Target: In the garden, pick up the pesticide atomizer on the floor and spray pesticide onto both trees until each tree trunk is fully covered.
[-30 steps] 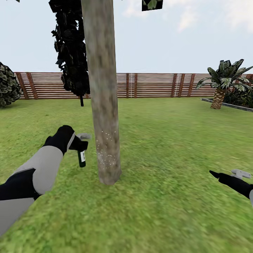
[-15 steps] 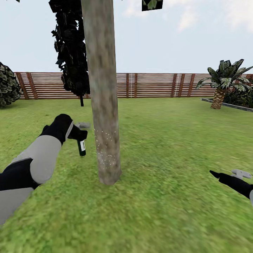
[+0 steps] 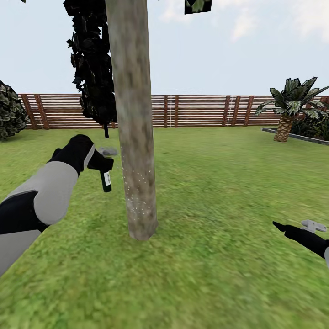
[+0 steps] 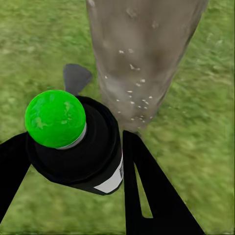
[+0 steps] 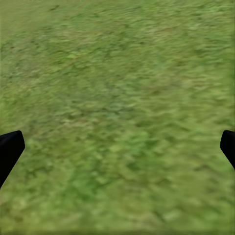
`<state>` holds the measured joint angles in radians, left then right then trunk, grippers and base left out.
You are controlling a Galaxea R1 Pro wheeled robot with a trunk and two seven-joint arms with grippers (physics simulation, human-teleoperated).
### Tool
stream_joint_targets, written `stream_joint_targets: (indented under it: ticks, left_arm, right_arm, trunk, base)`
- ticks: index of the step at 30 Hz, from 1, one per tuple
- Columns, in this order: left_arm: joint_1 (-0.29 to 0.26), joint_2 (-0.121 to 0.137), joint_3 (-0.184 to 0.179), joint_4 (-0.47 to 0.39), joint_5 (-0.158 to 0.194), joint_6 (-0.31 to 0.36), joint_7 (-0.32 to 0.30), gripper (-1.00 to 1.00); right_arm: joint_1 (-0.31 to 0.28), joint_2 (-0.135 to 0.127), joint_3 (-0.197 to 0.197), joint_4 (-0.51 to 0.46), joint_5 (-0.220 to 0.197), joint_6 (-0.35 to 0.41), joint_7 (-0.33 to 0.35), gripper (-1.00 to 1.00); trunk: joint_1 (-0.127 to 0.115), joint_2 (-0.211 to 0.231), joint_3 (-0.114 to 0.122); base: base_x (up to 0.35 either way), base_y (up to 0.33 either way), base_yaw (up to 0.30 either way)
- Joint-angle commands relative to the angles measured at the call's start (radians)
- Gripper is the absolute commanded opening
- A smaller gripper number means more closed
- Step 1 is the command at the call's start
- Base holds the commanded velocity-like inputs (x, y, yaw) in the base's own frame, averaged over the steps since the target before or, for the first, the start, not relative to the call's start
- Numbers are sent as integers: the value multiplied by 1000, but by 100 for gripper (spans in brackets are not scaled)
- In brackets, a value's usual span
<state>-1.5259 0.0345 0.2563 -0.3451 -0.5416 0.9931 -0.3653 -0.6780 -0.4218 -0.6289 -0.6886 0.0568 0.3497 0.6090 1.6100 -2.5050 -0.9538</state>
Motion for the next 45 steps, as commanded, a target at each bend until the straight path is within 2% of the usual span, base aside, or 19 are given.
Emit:
stream_joint_targets:
  ticks: [1,7,10,17,22,28,33,37,45]
  left_arm:
    - [0,1,-3,17,0,0,0,-100]
    - [1,18,-55,147,0,-5,1,-100]
    - [5,23,-58,171,0,-9,2,-100]
    - [35,58,-58,227,0,-37,2,-100]
    - [113,60,-58,231,2,-103,2,-100]
    - [197,60,-58,231,0,-119,2,-100]
    - [261,60,-58,232,2,-179,2,-100]
    - [280,61,-57,230,3,-184,2,-100]
    - [282,59,-56,230,3,-183,2,-100]
  right_arm:
    - [0,0,0,0,0,0,0,100]
    - [0,0,0,0,0,0,0,100]
    - [0,0,0,0,0,0,0,100]
    - [0,0,0,0,0,0,0,100]
    - [0,0,0,0,0,0,0,100]
    - [0,-1,0,0,0,0,0,100]
    - [0,0,0,0,0,0,0,100]
    - [0,0,-1,0,1,1,1,100]
    - [0,0,-2,0,1,1,1,100]
  trunk:
    - [0,0,0]
    - [0,0,0]
    - [0,0,0]
    - [0,0,0]
    - [0,0,0]
    - [0,0,0]
    - [0,0,0]
    - [0,0,0]
    - [0,0,0]
  base:
    - [0,0,0]
    - [0,0,0]
    - [0,0,0]
    - [0,0,0]
    - [0,0,0]
    - [0,0,0]
    - [0,0,0]
    - [0,0,15]
    - [0,-131,161]
